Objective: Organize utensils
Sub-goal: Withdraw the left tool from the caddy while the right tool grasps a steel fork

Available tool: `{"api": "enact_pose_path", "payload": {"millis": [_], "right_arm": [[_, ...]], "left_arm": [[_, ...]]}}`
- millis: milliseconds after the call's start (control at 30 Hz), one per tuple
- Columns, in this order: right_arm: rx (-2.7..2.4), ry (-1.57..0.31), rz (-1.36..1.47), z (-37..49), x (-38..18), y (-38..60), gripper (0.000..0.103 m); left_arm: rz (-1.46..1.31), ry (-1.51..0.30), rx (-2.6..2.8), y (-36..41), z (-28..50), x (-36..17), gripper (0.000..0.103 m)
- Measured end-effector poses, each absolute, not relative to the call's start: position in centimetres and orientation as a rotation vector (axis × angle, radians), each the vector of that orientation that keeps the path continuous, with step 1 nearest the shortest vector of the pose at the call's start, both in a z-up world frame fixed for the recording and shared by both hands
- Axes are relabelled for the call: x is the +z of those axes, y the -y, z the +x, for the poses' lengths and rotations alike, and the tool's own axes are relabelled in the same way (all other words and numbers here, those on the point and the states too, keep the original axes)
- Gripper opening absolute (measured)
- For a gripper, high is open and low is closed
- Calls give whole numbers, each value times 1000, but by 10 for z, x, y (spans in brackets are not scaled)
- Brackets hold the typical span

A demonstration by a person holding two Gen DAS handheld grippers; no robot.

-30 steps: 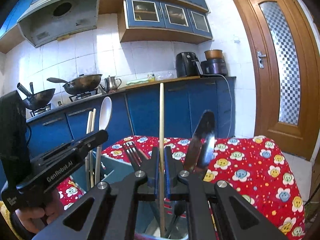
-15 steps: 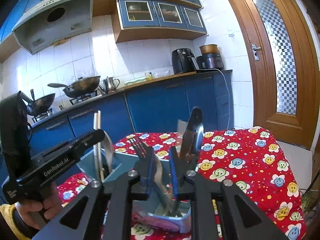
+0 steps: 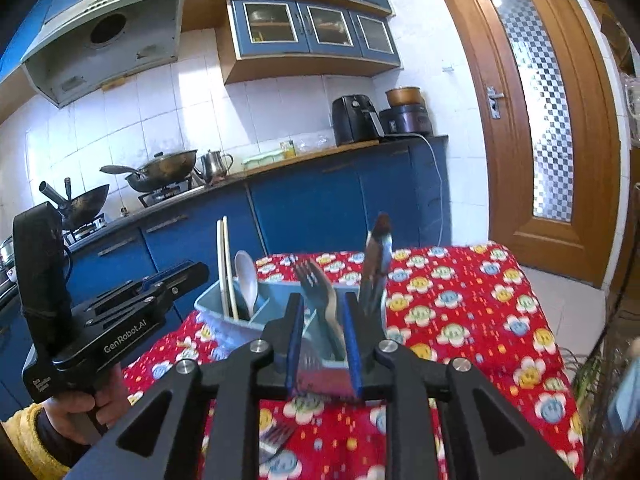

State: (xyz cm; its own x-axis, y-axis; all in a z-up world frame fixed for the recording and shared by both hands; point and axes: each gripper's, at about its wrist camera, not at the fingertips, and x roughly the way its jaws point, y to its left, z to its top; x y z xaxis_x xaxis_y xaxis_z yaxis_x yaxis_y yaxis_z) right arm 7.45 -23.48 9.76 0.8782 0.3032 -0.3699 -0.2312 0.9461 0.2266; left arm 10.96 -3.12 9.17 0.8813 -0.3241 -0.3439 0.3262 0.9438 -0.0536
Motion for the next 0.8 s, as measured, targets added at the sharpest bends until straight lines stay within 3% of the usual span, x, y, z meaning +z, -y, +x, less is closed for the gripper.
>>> {"api": "enact_pose_path", "payload": {"millis": [800], "right_arm": [[240, -672, 276, 36, 49, 235, 26]], "left_arm": [[32, -721, -268, -1, 71, 37, 17]]}}
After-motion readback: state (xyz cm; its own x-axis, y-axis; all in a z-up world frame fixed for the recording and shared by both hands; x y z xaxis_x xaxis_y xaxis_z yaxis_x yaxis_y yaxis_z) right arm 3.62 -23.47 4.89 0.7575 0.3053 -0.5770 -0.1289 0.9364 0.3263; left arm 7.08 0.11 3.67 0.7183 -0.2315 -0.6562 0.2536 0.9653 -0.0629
